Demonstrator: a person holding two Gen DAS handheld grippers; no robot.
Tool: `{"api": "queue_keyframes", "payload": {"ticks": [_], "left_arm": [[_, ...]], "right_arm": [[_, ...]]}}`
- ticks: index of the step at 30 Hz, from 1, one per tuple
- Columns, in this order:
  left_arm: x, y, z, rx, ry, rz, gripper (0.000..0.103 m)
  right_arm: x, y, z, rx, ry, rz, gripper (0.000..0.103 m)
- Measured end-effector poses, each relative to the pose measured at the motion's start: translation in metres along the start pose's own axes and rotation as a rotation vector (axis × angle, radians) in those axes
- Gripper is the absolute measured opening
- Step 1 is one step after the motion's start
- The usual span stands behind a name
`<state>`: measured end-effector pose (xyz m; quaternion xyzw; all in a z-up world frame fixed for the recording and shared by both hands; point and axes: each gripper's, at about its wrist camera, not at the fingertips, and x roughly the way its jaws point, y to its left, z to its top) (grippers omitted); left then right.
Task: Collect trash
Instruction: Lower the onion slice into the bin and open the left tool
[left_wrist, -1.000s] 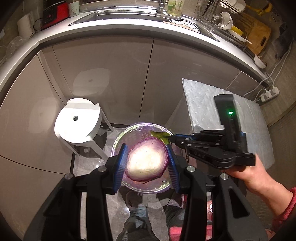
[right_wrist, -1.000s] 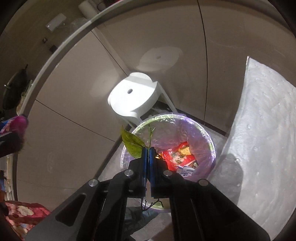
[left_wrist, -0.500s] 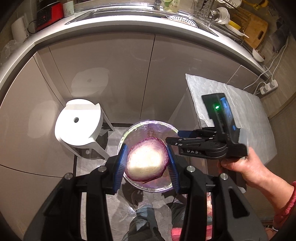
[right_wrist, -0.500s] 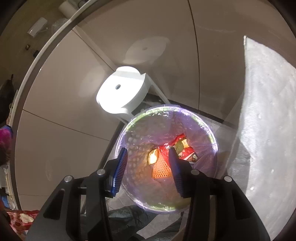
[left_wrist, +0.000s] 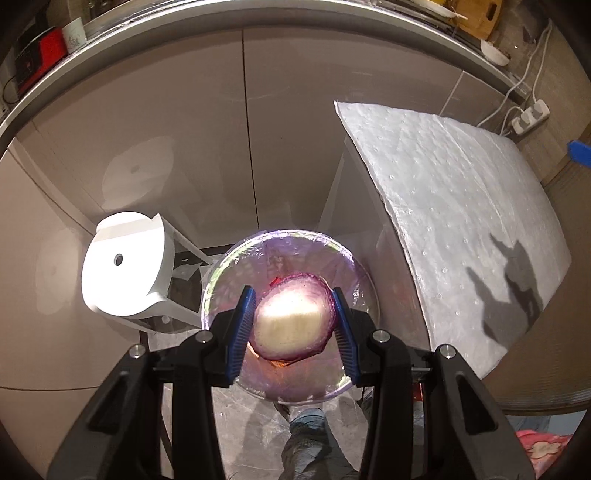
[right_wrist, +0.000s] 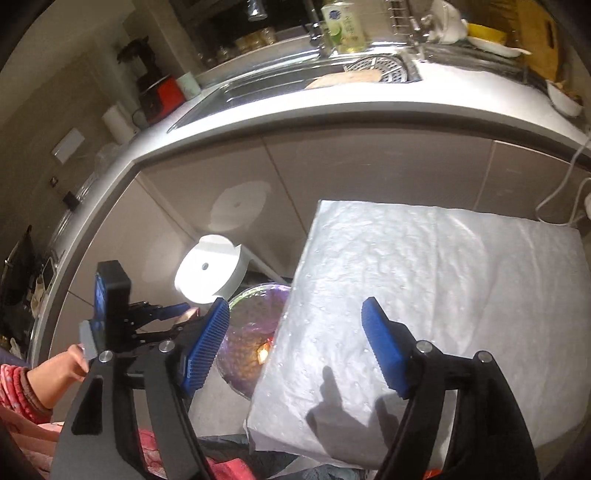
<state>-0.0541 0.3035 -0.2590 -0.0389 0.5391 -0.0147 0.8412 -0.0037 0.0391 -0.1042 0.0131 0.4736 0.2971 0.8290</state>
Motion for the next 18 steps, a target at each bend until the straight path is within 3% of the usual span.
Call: {"api": "queue_keyframes", "payload": {"ticks": [11, 18], "left_arm": [[0.078, -0.017, 0.002, 0.088, 0.099, -0.019, 0.041], [0.142, -0.017, -0.019, 0.076, 0.271, -0.015, 0.042]], "right_arm": [[-0.069, -0.037, -0.017, 0.127, -0.029, -0.153, 0.081], [-0.083, -0.048, -0.031, 0.170, -0.019, -0.193, 0.083]]}}
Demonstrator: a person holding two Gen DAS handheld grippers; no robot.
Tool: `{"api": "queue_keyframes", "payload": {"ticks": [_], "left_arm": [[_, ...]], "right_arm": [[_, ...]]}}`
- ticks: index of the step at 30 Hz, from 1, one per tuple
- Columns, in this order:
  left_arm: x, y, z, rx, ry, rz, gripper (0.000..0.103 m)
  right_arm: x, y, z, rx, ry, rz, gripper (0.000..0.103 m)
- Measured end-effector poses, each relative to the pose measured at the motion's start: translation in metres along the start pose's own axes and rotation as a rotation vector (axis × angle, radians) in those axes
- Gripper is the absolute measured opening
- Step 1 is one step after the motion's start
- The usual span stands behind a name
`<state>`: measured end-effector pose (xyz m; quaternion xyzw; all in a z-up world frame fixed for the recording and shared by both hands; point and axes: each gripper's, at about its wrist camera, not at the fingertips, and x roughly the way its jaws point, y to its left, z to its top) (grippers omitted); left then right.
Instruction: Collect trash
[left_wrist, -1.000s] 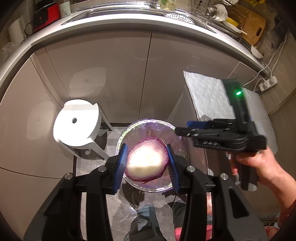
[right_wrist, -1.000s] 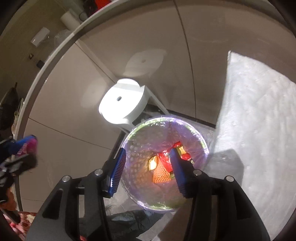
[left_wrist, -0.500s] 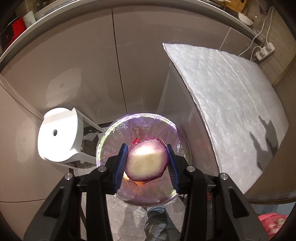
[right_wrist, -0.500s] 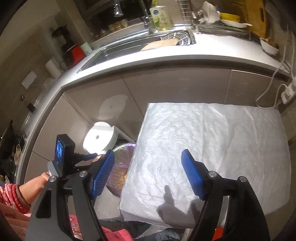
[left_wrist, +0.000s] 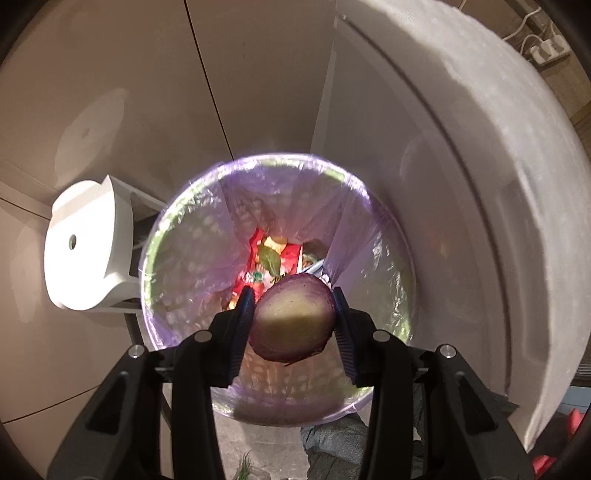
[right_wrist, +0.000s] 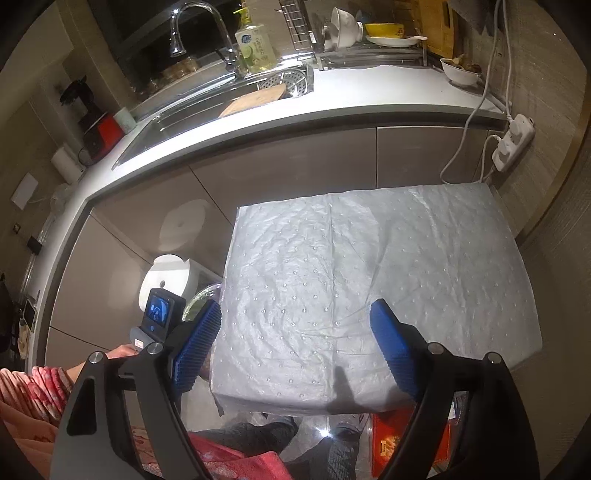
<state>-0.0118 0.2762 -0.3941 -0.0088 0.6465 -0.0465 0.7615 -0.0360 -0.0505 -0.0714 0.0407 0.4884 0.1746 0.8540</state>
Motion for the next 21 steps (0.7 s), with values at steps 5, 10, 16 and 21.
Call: {"api": "queue_keyframes", "payload": {"ticks": [5, 10, 16, 21], "left_arm": [[0.028, -0.002, -0.004, -0.004, 0.082, 0.004, 0.071], [0.022, -0.004, 0.000, 0.003, 0.070, 0.023, 0.079], [-0.056, -0.012, 0.008, -0.014, -0.078, 0.031, 0.079], [-0.174, -0.049, 0.016, -0.003, -0.271, 0.052, 0.090]], "right_arm": [[-0.005, -0.006, -0.008, -0.002, 0.022, -0.017, 0.083], [-0.003, -0.011, -0.009, -0.002, 0.035, -0.010, 0.083], [0.001, -0.016, -0.004, 0.002, 0.009, 0.044, 0.083], [-0.001, -0.019, 0.006, -0.019, -0.040, 0.081, 0.087]]}}
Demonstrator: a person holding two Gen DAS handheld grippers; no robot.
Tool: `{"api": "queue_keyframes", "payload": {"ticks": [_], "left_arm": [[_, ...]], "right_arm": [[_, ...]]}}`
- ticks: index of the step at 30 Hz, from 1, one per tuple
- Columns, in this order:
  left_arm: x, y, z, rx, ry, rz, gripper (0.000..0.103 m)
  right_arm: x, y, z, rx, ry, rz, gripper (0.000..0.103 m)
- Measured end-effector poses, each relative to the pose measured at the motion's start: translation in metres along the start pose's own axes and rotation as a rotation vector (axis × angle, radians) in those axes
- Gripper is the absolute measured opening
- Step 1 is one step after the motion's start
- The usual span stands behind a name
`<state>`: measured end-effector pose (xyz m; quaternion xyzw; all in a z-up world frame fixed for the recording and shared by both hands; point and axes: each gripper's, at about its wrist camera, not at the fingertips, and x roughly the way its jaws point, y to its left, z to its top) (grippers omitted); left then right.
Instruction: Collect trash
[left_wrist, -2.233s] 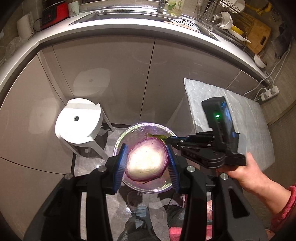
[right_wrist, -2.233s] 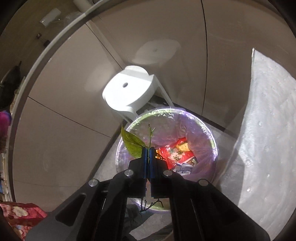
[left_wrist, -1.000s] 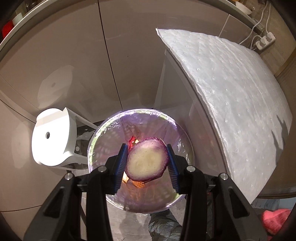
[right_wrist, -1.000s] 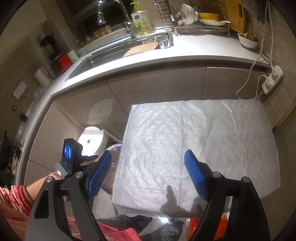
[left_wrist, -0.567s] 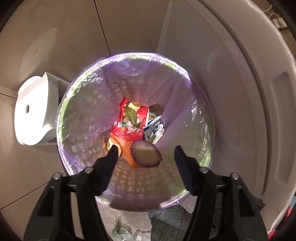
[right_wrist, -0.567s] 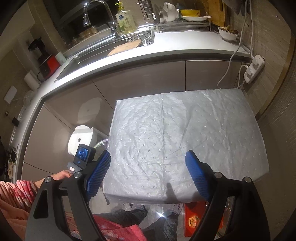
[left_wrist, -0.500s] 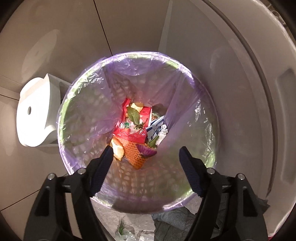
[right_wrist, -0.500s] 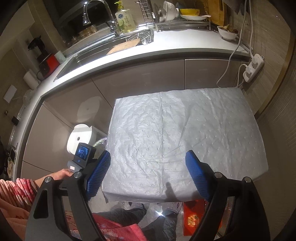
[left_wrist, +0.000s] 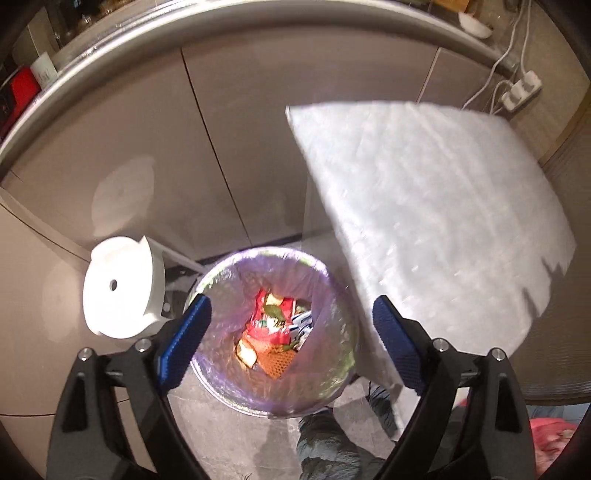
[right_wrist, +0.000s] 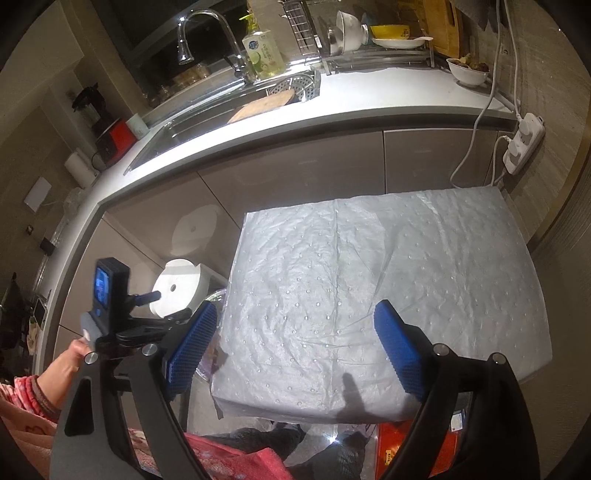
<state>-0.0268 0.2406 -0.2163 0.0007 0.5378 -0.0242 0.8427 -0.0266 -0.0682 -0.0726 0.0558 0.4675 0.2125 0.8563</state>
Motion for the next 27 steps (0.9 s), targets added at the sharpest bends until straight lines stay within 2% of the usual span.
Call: {"api": "queue_keyframes", "payload": {"ticks": [3, 5, 9, 12, 17, 20, 25, 27], "left_arm": [[-0.067, -0.026, 0.025, -0.011, -0.089, -0.015, 0.092], [-0.103, -0.046, 0.040, -0.007, -0.147, 0.007, 0.095], [-0.161, -0.087, 0.067, -0.026, -0.214, 0.019, 0.095], [-0.195, -0.121, 0.084, -0.029, -0.261, 0.022, 0.095], [-0.241, -0.166, 0.103, -0.070, -0.373, 0.074, 0.095], [-0.258, -0.185, 0.108, -0.115, -0.407, 0.122, 0.095], [-0.280, -0.199, 0.104, -0.154, -0.413, 0.048, 0.095], [-0.288, -0.203, 0.098, -0.157, -0.441, 0.052, 0.095]], "right_arm": [[-0.011, 0.002, 0.009, -0.040, -0.045, 0.010, 0.090], [-0.023, 0.005, 0.014, -0.078, -0.084, -0.006, 0.094], [-0.053, 0.009, 0.025, -0.160, -0.176, -0.086, 0.101], [-0.080, 0.004, 0.033, -0.187, -0.245, -0.157, 0.101], [-0.132, -0.011, 0.046, -0.219, -0.370, -0.220, 0.101], [-0.156, -0.018, 0.051, -0.249, -0.420, -0.254, 0.101], [-0.177, -0.014, 0.046, -0.303, -0.467, -0.287, 0.101], [-0.180, -0.011, 0.040, -0.298, -0.467, -0.274, 0.101]]}}
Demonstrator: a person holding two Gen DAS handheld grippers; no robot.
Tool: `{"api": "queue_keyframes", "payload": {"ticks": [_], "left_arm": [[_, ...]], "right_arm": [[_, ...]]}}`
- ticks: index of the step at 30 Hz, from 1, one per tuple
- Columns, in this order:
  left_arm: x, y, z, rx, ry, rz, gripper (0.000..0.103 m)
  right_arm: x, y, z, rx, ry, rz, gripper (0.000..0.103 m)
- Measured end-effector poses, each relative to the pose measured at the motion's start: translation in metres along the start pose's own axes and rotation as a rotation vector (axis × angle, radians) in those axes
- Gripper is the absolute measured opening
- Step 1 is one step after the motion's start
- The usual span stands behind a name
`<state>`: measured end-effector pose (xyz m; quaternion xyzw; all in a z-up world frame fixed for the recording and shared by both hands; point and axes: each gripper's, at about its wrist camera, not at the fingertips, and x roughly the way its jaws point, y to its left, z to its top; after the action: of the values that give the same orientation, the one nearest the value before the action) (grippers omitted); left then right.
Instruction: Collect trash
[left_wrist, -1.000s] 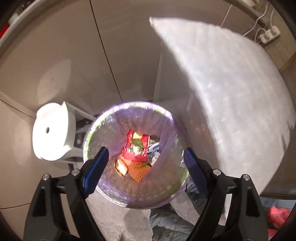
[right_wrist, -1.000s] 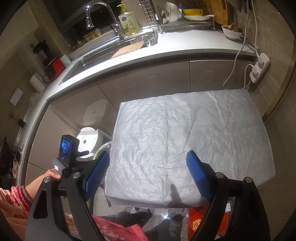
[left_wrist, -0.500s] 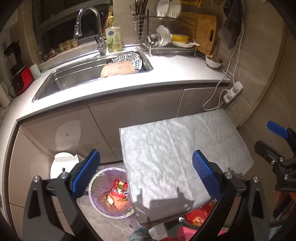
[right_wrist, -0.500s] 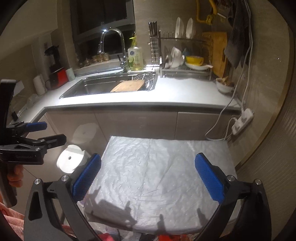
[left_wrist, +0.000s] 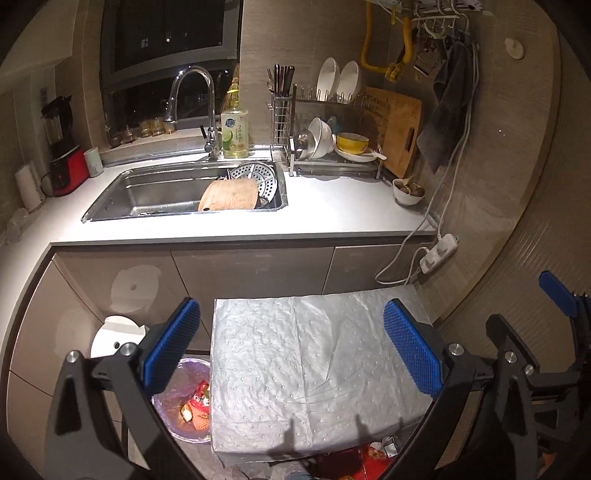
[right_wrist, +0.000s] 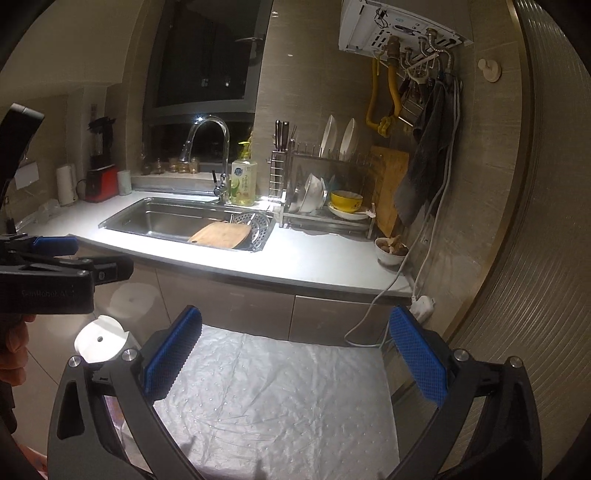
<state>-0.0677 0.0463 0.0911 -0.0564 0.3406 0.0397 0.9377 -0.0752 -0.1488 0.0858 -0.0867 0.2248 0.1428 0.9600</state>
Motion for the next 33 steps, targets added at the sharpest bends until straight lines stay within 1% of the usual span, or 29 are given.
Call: {"api": "queue_keyframes", "payload": {"ticks": [4, 6, 8, 13, 18, 23, 28, 33], "left_arm": [[-0.023, -0.001, -0.006, 0.032, -0.032, -0.028, 0.095], [-0.035, 0.000, -0.011, 0.054, -0.049, -0.032, 0.095], [-0.047, 0.004, -0.019, 0.081, -0.047, -0.032, 0.095], [-0.083, 0.027, -0.040, 0.095, -0.050, -0.056, 0.095], [-0.120, 0.046, -0.062, 0.109, -0.081, -0.082, 0.095], [-0.153, 0.057, -0.078, 0.119, -0.127, -0.108, 0.095], [-0.174, 0.062, -0.092, 0.126, -0.159, -0.117, 0.095], [-0.182, 0.063, -0.097, 0.128, -0.160, -0.127, 0.095]], "right_arm": [[-0.013, 0.014, -0.007, 0.022, 0.000, 0.005, 0.101], [-0.024, 0.027, -0.008, 0.025, -0.013, -0.008, 0.101], [-0.036, 0.038, -0.008, 0.032, -0.023, -0.028, 0.101], [-0.072, 0.065, -0.014, 0.054, -0.041, -0.060, 0.101], [-0.112, 0.094, -0.021, 0.036, -0.069, -0.103, 0.101], [-0.146, 0.112, -0.025, 0.027, -0.098, -0.128, 0.101], [-0.167, 0.123, -0.029, 0.026, -0.118, -0.135, 0.101], [-0.177, 0.131, -0.032, 0.018, -0.127, -0.146, 0.101]]}}
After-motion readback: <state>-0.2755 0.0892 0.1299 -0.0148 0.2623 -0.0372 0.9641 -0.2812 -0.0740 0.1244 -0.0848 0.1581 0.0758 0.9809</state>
